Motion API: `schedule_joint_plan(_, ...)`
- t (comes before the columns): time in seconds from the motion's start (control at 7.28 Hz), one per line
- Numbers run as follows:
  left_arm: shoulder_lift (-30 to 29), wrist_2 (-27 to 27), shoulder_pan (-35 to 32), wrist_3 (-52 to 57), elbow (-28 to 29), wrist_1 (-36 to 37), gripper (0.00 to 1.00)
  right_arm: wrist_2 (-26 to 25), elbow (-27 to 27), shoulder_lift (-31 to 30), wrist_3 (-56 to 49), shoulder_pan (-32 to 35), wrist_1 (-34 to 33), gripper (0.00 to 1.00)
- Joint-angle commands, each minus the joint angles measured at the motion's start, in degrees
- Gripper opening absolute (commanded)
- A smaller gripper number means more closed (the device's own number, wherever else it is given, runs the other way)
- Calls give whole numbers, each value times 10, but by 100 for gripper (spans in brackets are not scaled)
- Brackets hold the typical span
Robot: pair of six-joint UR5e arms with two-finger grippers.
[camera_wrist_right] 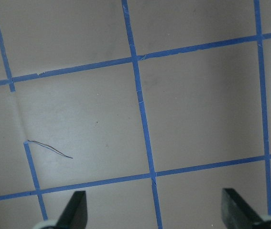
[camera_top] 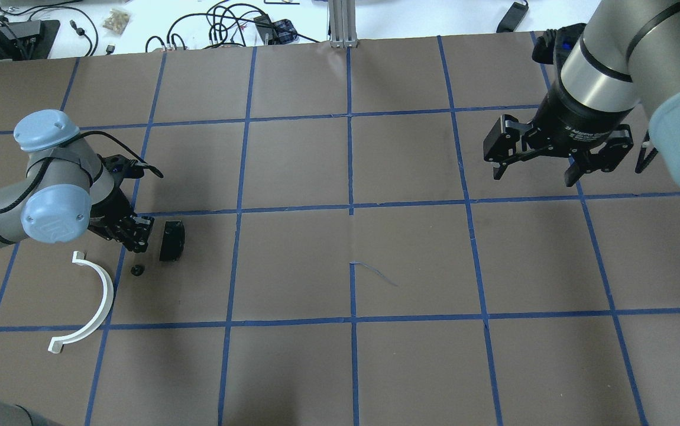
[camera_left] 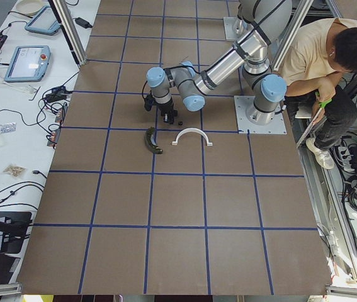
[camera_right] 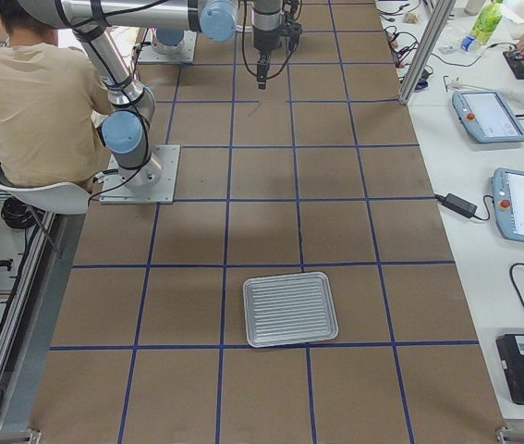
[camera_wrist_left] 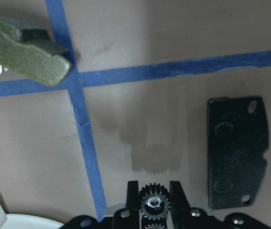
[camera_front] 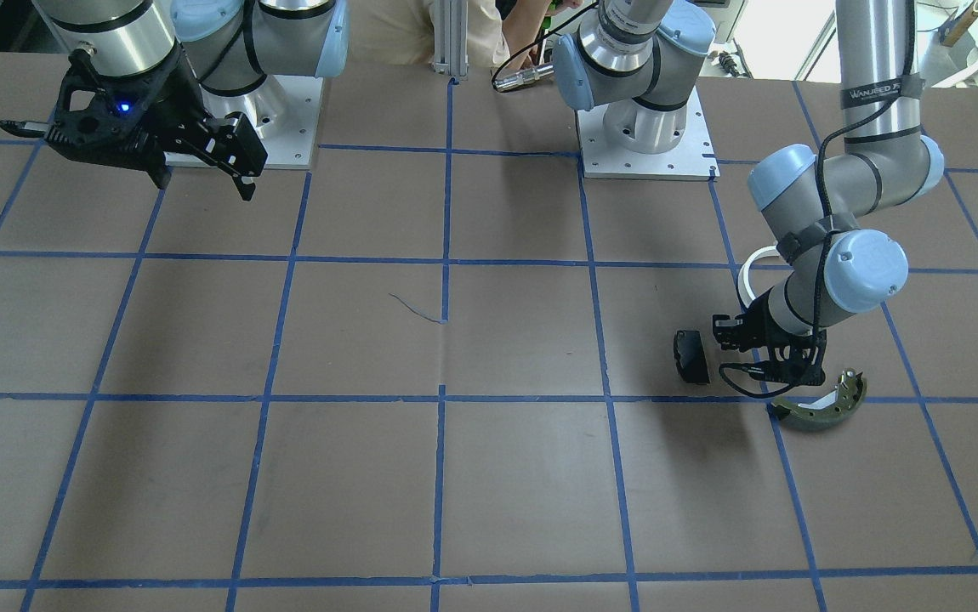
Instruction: Place bearing gear from tray to pile
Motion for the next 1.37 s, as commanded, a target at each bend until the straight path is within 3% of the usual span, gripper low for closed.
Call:
schedule_joint_plan(0.0, -2, 0, 1, 2, 0, 0, 100, -1, 1, 1, -1, -1, 0, 100)
schedule_joint_plan(0.41, 28, 3, -10, -3, 13, -32, 100, 0, 1, 1, -1, 0, -1, 100)
schedule_joint_plan(0.55, 56, 2, -13, -9, 43, -98, 100, 0, 1, 1, -2, 0, -1, 100)
schedule_joint_plan(0.82, 103, 1, -65, -63, 187, -341, 100, 0, 1, 0, -2, 0, -1, 100)
schedule_joint_plan(0.96, 112, 1, -113, -119, 276, -427, 100, 0, 1, 1, -2, 0, -1, 100)
schedule_joint_plan(1.1, 121, 1, -134, -162, 326, -504, 100, 0, 1, 1, -1, -1, -2, 100)
schedule_joint_plan(1.24, 141, -3, -138, -164, 358, -526, 100, 0, 1, 1, -1, -1, -2, 100)
